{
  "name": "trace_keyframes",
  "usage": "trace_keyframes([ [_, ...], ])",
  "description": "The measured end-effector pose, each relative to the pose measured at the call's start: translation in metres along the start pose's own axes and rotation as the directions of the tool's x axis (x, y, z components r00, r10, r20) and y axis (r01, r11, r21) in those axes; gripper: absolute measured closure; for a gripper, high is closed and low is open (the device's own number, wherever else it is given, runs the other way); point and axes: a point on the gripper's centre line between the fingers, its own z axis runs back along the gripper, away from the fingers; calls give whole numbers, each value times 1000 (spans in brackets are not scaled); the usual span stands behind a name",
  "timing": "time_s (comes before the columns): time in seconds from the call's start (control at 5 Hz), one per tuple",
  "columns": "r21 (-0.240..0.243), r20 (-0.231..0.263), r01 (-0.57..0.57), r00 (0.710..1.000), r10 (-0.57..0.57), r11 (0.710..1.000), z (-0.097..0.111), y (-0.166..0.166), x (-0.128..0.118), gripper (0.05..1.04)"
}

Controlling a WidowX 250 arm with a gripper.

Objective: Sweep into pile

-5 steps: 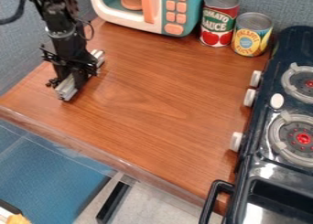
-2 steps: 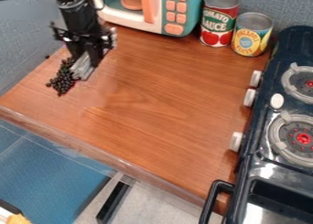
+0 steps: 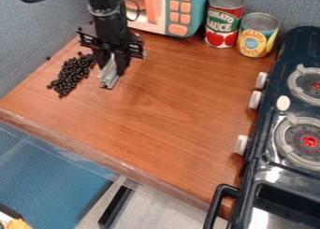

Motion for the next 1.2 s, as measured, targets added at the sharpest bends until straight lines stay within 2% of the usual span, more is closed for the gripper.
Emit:
trace_keyframes([
  [0.4,60,-25,-49,998,50,997,-34,0,16,712],
  [0.8,53,-35,8,999,-6,999,-38,-25,12,712],
  [1.2,33,-51,74,996,-72,997,-35,-57,-7,712],
])
